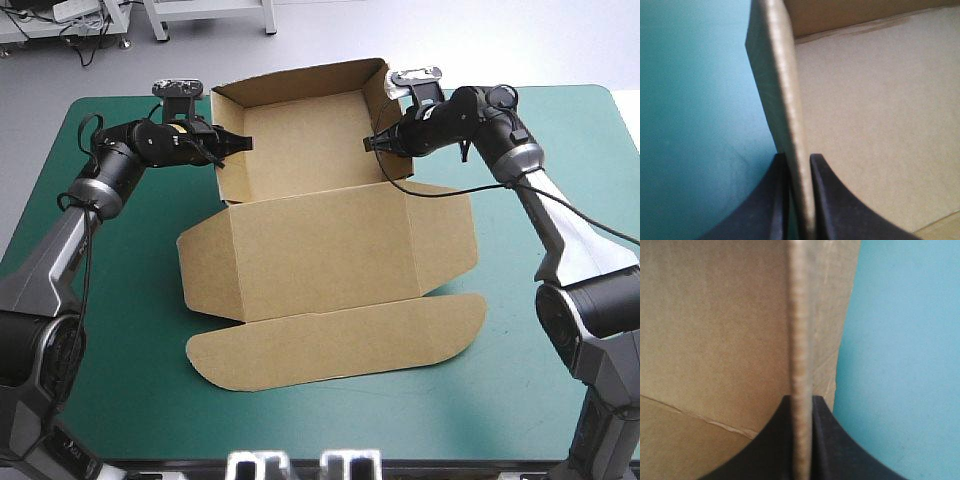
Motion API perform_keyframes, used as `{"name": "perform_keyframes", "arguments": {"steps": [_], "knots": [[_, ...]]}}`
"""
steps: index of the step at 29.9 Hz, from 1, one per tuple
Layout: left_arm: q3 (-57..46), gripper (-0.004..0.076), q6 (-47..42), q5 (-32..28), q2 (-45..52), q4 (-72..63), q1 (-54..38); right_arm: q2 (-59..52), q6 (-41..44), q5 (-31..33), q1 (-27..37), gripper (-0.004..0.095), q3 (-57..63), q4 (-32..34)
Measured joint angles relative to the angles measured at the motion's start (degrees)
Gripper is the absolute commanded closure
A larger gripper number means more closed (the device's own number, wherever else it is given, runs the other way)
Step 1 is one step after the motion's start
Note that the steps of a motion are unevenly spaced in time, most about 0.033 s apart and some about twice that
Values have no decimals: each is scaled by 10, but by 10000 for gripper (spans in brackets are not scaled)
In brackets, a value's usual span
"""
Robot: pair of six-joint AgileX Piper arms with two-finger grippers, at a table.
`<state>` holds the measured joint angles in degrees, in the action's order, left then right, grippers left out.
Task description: Fold the box
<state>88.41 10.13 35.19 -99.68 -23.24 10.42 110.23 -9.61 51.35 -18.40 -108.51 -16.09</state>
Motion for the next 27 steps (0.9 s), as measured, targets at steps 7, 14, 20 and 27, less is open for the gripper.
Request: {"name": "perform_keyframes", "arguments": {"steps": [7,14,20,27], "knots": [[3,733,15,35,-10,-7,13,2,50,66,-6,928,-1,65],[72,733,15,148,-75,19,29,60,80,168,-7,928,-5,86],[137,733,0,239,-138,82,47,93,84,195,-9,928,-5,78],[186,733,-18,279,-174,139,73,93,86,199,-9,928,-6,85]]}}
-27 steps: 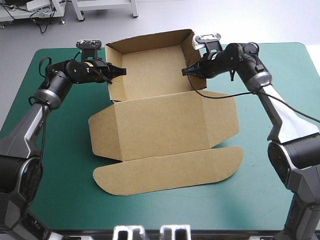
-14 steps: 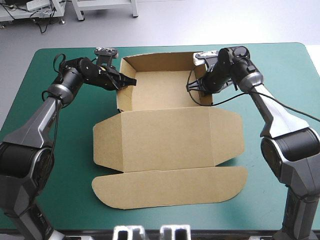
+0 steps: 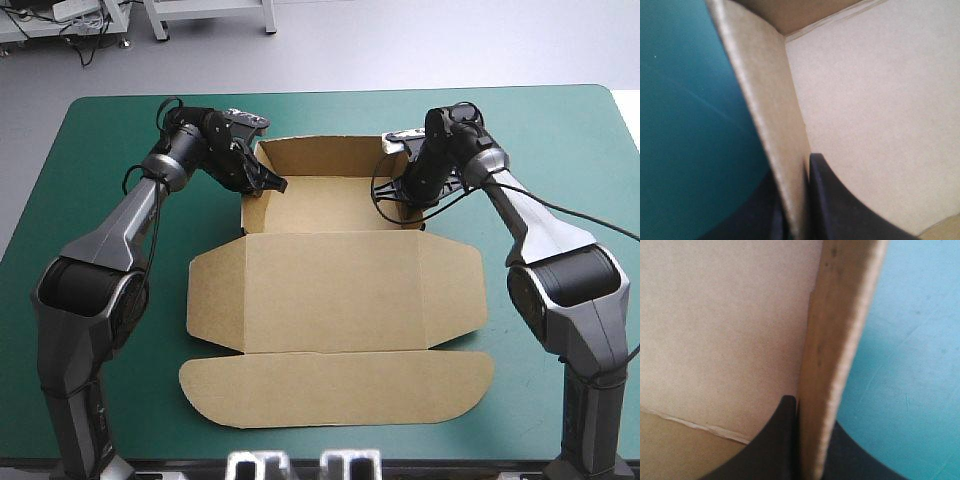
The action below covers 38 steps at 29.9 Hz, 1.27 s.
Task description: Fold the box
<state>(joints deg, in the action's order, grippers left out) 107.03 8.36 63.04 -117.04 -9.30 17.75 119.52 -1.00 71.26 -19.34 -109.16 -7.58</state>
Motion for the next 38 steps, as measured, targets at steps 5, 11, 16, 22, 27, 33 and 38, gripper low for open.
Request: {"name": "perform_keyframes", "arguments": {"steps": [5,11,16,22,27,33,38], "knots": [[9,733,-12,-1,-12,36,21,0,15,1,0,928,0,3],[12,733,-24,-5,-16,54,34,-1,19,1,0,929,0,3],[14,733,-26,-6,-17,69,41,-1,21,1,0,924,0,6],[15,673,-39,-1,-18,79,44,-1,16,1,0,729,0,10],[18,528,-28,3,-21,85,47,-1,-14,1,-1,382,-1,9],[24,323,-1,23,-31,62,54,-1,-42,1,-3,144,-4,9],[76,243,4,75,-46,49,65,3,-42,1,-3,138,-36,30]]}}
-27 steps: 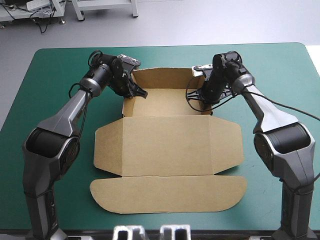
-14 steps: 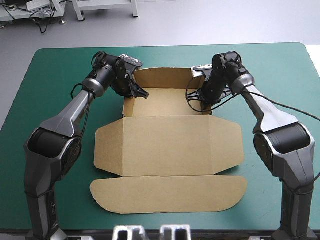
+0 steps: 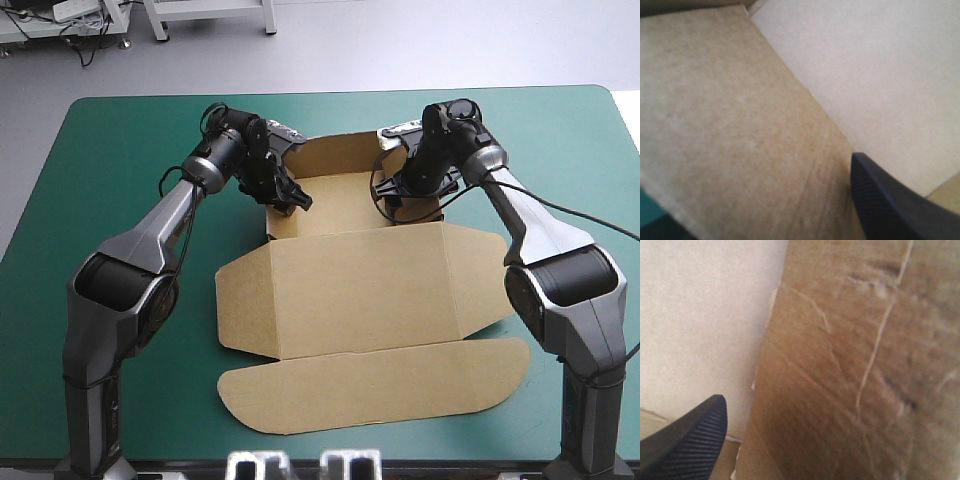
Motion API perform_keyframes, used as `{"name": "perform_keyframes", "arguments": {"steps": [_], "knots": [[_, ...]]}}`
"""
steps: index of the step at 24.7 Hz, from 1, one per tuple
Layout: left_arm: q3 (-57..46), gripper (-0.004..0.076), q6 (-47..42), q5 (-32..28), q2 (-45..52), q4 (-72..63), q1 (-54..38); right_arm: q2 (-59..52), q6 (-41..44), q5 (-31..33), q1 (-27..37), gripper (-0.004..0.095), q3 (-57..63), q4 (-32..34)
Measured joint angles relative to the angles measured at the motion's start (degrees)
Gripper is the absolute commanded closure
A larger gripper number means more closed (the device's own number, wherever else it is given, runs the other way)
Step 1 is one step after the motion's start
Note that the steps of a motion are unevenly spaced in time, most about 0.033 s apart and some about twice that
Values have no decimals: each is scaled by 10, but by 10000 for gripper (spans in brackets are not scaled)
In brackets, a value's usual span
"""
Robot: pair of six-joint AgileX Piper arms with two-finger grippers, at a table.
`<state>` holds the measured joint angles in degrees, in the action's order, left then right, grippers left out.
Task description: Fold the box
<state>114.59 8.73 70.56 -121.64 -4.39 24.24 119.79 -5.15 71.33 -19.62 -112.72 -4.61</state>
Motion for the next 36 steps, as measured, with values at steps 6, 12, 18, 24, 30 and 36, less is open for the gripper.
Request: {"name": "perform_keyframes", "arguments": {"steps": [6,12,18,24,30,36], "knots": [[81,242,-1,7,-2,36,-1,-7,-6,-3,-2,138,-46,19],[91,242,-1,8,-2,-1,-25,-16,-6,-3,8,138,-51,31],[91,243,-1,8,-2,31,-43,-16,-5,-3,58,140,-51,10],[91,281,10,9,16,33,-53,-48,-29,-3,89,140,-51,-32],[91,498,63,10,129,38,-53,-75,-52,-1,89,140,-56,-38],[46,731,110,10,238,44,-53,-61,-52,0,89,140,-56,-58]]}}
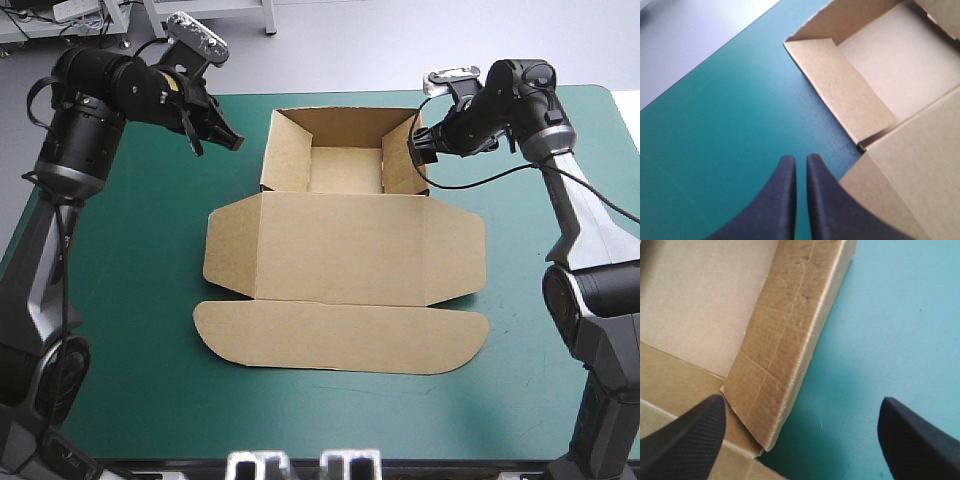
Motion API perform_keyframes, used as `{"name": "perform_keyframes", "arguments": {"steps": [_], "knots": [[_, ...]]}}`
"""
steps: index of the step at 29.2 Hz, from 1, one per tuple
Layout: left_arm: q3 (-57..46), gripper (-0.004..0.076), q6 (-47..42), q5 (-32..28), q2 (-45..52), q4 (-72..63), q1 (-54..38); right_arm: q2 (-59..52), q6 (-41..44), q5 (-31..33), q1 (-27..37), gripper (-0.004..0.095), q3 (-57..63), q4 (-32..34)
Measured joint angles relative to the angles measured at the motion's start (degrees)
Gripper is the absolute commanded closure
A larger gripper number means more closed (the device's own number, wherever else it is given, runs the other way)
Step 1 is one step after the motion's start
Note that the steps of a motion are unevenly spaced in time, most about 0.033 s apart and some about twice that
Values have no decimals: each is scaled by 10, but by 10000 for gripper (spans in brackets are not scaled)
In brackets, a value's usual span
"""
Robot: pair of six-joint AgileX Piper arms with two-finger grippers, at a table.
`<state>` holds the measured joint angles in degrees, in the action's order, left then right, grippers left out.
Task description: Fold the box
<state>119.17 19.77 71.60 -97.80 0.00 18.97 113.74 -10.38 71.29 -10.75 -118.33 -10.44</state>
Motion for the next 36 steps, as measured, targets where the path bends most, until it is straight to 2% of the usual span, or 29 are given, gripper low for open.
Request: {"name": "perform_keyframes", "arguments": {"steps": [4,12,20,22,25,30,33,36], "knots": [[-102,731,7,0,65,29,0,2,0,-4,0,140,0,-4],[-397,731,-33,-1,229,76,0,15,-11,-15,0,140,0,-30],[-529,731,-101,-1,352,119,0,91,-14,-23,0,155,0,-69],[-545,731,-112,-1,375,123,0,108,-15,-30,0,203,0,-83],[-555,731,-123,-1,391,123,0,124,-17,-34,-1,353,0,-93],[-556,731,-129,-2,392,118,0,128,-17,-44,-1,712,-3,-87],[-556,731,-130,-8,392,116,0,128,-21,-52,-1,869,-8,-71],[-557,731,-130,-9,392,114,0,128,-33,-48,-1,927,-8,-57]]}}
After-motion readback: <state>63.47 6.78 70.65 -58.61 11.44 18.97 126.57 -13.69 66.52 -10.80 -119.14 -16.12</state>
